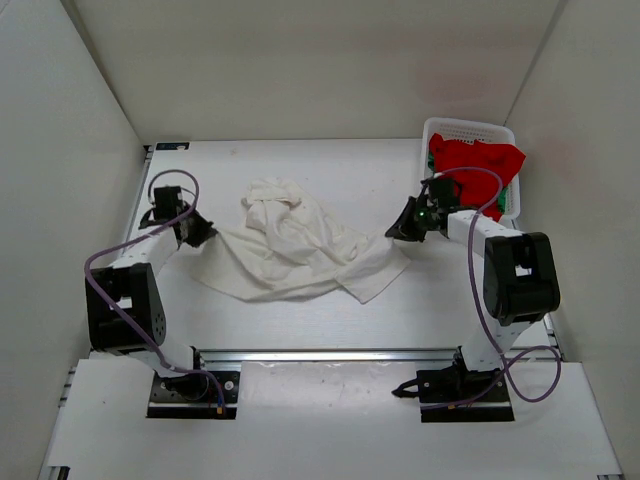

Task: Fold and stack the t-shirts
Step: Flatten out the tshirt

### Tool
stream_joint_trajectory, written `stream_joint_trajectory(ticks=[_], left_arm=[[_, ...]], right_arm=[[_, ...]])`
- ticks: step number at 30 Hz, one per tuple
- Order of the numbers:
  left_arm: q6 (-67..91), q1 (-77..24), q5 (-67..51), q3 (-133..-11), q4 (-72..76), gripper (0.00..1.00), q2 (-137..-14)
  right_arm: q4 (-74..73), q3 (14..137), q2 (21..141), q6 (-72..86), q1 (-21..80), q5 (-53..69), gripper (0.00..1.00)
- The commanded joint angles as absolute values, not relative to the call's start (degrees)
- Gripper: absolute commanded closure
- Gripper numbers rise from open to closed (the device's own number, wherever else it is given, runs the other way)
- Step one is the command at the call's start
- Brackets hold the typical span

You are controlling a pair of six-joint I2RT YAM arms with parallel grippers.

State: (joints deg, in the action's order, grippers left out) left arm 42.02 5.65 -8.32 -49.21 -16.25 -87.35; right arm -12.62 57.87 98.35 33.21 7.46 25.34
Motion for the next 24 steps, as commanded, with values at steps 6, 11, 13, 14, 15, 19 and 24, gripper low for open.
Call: stream_joint_trajectory(ticks=[6, 11, 13, 14, 15, 19, 24], left_arm=[[38.85, 8.08, -2.38, -54.70, -20.04, 0.45, -80.18], [35.70, 7.74, 3.42, -49.57, -20.73, 0.10, -73.83], [34.89, 7.73, 3.78, -47.57, -22.22, 0.36, -74.44], [35.33, 8.78, 3.17, -46.50, -21.71, 0.48, -73.57], [36.46, 9.57, 2.38, -43.54, -21.01, 0.51, -73.65], [39.89, 13.71, -0.96, -39.55, -15.57, 0.50, -78.03], [44.91, 14.50, -1.42, -39.20, -9.76, 0.49, -84.28]], right_arm=[[-9.14, 60.40, 93.53, 35.86, 5.97, 24.35, 0.78], [-6.42, 51.44, 83.43, 35.25, 8.43, 20.66, 0.52], [-5.98, 47.65, 77.90, 34.02, 10.10, 17.77, 0.52], [-5.80, 44.59, 75.96, 33.84, 10.80, 16.54, 0.56], [-5.54, 41.69, 73.41, 33.49, 10.72, 16.35, 0.61], [-2.03, 33.33, 65.50, 33.67, 13.26, 18.62, 0.76], [-0.71, 26.04, 59.24, 33.49, 17.49, 17.67, 0.77]])
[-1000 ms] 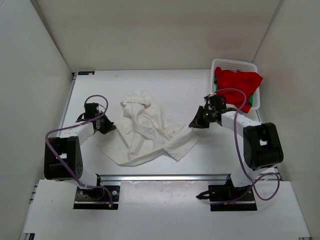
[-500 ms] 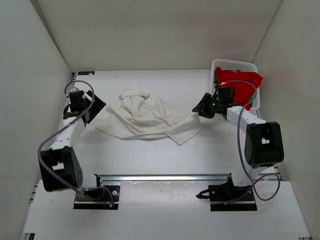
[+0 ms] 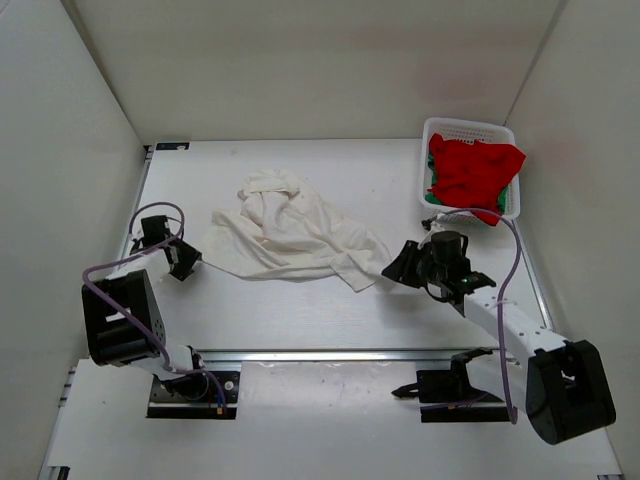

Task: Fold and stack the t-shirts
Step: Flatten out the tshirt

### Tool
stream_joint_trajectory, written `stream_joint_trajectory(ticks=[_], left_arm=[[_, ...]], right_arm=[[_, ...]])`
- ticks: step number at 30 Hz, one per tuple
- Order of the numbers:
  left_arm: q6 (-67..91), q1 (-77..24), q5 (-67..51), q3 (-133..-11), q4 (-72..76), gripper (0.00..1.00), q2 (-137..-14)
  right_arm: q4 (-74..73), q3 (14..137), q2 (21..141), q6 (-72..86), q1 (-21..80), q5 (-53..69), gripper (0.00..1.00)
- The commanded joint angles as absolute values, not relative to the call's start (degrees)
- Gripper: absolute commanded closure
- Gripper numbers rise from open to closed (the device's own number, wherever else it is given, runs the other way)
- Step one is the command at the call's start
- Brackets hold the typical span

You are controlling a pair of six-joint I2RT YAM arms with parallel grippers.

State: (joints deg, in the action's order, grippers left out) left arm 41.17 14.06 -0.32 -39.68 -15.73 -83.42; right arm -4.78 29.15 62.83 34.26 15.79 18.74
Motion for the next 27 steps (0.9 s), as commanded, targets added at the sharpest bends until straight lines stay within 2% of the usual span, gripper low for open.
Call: stream_joint_trajectory(ticks=[1, 4, 6, 9, 15, 16, 19, 21, 27], left_arm=[[45.35, 14.59, -0.97, -39.55, -9.58, 0.48, -84.64], [45.61, 13.80, -0.09, -40.86, -9.14, 0.48, -87.61], [45.44, 13.71, -0.09, -41.04, -9.23, 0.52, -88.68], [45.52, 14.59, -0.09, -41.57, -8.09, 0.64, -90.70], [45.61, 13.89, 1.91, -42.01, -7.29, 0.80, -90.18], [45.44, 13.89, 1.93, -42.27, -7.29, 0.80, -90.18], [45.44, 14.06, 1.76, -43.33, -8.17, 0.95, -90.00], [45.18, 13.55, 1.67, -43.68, -8.08, 1.00, -89.04], [42.28, 8.36, 4.66, -45.61, -9.14, 1.00, -84.65]], right_arm=[[-0.62, 24.97, 57.76, 33.31, 17.32, 17.84, 0.76], [-0.62, 22.68, 55.64, 33.22, 16.18, 20.03, 0.76], [-0.79, 21.63, 54.41, 33.22, 15.47, 20.56, 0.76], [-1.31, 21.09, 52.13, 33.31, 14.07, 20.75, 0.76], [-1.14, 20.92, 53.43, 33.66, 12.04, 19.51, 0.66], [-1.14, 21.00, 54.05, 33.49, 12.04, 19.51, 0.66], [-1.06, 21.18, 56.77, 33.75, 8.97, 19.16, 0.62], [-1.67, 21.71, 57.39, 33.49, 8.09, 17.68, 0.59], [0.88, 24.68, 63.00, 33.23, 7.99, 17.24, 0.51]])
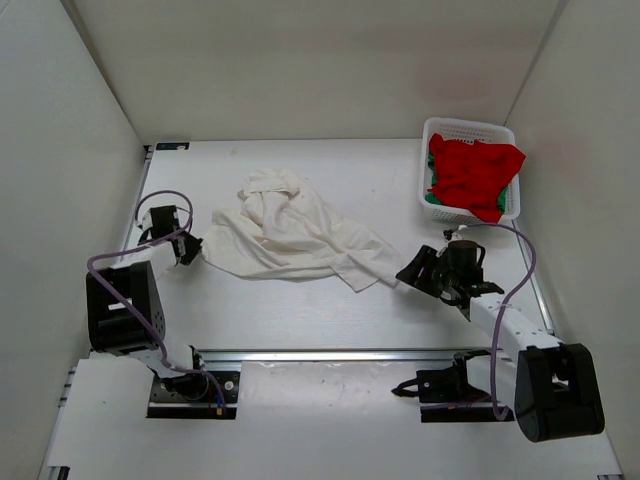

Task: Fold and stack the t-shirts
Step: Flatten out the tshirt

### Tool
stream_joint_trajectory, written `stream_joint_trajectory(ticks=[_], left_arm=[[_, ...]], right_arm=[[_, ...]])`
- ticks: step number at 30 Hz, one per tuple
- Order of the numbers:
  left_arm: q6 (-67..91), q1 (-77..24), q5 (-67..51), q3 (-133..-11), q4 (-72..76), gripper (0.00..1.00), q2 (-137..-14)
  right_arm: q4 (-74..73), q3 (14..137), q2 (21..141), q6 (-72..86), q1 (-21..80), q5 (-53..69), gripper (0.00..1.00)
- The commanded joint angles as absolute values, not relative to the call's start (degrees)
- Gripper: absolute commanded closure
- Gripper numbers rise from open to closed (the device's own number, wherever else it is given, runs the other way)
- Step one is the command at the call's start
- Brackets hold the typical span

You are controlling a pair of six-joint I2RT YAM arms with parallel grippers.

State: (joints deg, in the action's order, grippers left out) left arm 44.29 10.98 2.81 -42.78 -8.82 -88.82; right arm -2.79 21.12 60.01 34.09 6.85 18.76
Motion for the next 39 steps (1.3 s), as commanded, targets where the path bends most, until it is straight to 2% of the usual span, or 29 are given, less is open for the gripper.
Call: stream_joint_trajectory(ticks=[1, 6, 11, 15, 18, 23, 27, 29, 31, 32, 33, 35, 36, 38, 39], left_arm=[[42.19, 7.31, 4.57, -46.05, -9.40, 1.00, -84.46], [40.95, 6.24, 3.96, -45.27, -9.68, 1.00, -79.39], [40.34, 4.31, 3.77, -40.79, -9.23, 1.00, -73.31], [40.78, 4.31, 0.28, -39.11, -9.49, 1.00, -71.98], [39.82, 5.10, -1.05, -39.63, -10.80, 1.00, -71.63], [38.68, 4.22, -2.20, -40.52, -11.51, 1.00, -70.41], [38.32, 1.76, -2.11, -40.52, -11.60, 1.00, -70.66], [38.32, 1.84, -2.89, -40.17, -11.60, 1.00, -70.14], [38.49, 1.76, -3.17, -40.25, -11.42, 1.00, -70.40], [38.32, 1.76, -3.43, -40.17, -11.60, 1.00, -70.49], [38.32, 2.19, -3.43, -40.86, -11.69, 1.00, -70.40], [38.14, 1.68, -3.51, -41.48, -11.69, 1.00, -70.40], [38.14, 1.58, -3.86, -41.22, -11.43, 1.00, -70.49], [37.97, 0.97, -4.30, -41.66, -11.25, 1.00, -70.92], [38.58, 0.79, -4.57, -41.57, -10.99, 1.00, -70.93]], right_arm=[[0.79, 25.13, 63.71, 32.53, 8.43, 16.88, 0.51], [0.18, 30.58, 68.37, 30.42, 12.21, 13.11, 0.51], [-2.82, 33.13, 69.96, 29.35, 11.16, 8.27, 0.52], [-1.50, 34.27, 74.96, 28.74, 9.14, 10.20, 0.51], [4.12, 33.67, 77.77, 29.44, 6.95, 17.04, 0.52], [9.21, 33.40, 80.68, 28.47, 8.43, 17.57, 0.56], [9.49, 35.06, 82.43, 26.46, 10.72, 14.42, 0.54], [9.05, 35.60, 83.93, 27.23, 10.64, 15.46, 0.57], [9.14, 35.16, 83.24, 26.98, 11.95, 13.29, 0.67], [8.62, 34.98, 82.45, 25.94, 13.35, 11.97, 0.68], [7.57, 34.89, 81.66, 25.06, 16.06, 8.04, 0.68], [6.86, 34.19, 79.46, 22.60, 19.23, 3.46, 0.60], [6.25, 34.10, 78.76, 22.07, 19.94, 1.95, 0.53], [4.49, 35.59, 79.10, 22.32, 19.43, 1.67, 0.45], [3.00, 35.77, 79.54, 22.59, 18.73, 2.02, 0.45]])
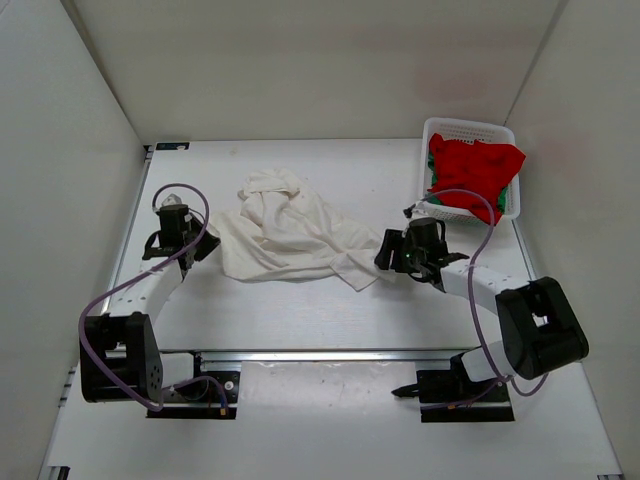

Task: Fold and stack the t-shirts
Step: Flatten out the tshirt

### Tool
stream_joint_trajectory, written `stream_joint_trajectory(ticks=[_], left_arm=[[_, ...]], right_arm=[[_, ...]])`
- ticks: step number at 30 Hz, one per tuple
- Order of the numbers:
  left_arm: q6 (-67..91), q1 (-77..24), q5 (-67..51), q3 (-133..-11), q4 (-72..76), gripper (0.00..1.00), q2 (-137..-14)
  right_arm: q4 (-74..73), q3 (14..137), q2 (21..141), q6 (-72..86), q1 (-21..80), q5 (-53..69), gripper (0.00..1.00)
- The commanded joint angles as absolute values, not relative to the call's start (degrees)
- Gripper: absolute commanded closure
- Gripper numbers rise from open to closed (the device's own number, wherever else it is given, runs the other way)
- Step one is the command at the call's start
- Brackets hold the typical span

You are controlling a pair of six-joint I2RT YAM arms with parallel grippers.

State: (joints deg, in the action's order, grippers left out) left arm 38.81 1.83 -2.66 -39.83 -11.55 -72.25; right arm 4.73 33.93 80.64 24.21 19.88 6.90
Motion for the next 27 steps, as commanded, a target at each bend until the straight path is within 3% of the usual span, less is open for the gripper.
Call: stream_joint_trajectory(ticks=[1, 8, 18, 22, 24, 27], left_arm=[[38.41, 0.79, -4.57, -40.88, -10.81, 1.00, -71.28], [37.62, 0.62, -4.22, -40.60, -10.99, 1.00, -70.23], [38.23, 1.14, -3.96, -40.26, -10.64, 1.00, -70.66], [38.50, 0.79, -4.22, -40.60, -10.81, 1.00, -70.75], [38.41, 0.62, -4.13, -41.13, -10.81, 1.00, -70.58], [38.15, 0.79, -4.57, -42.18, -10.99, 1.00, -70.40]], right_arm=[[1.77, 36.73, 80.15, 22.50, 18.02, 1.59, 0.42], [-0.97, 39.82, 81.73, 23.29, 13.81, 0.61, 0.38], [3.59, 37.62, 82.88, 27.24, 12.57, 11.06, 0.45], [8.25, 34.19, 81.39, 30.76, 10.55, 18.19, 0.64], [8.44, 34.28, 79.38, 30.50, 11.25, 16.71, 0.82], [4.67, 35.15, 74.29, 28.22, 14.49, 13.10, 0.97]])
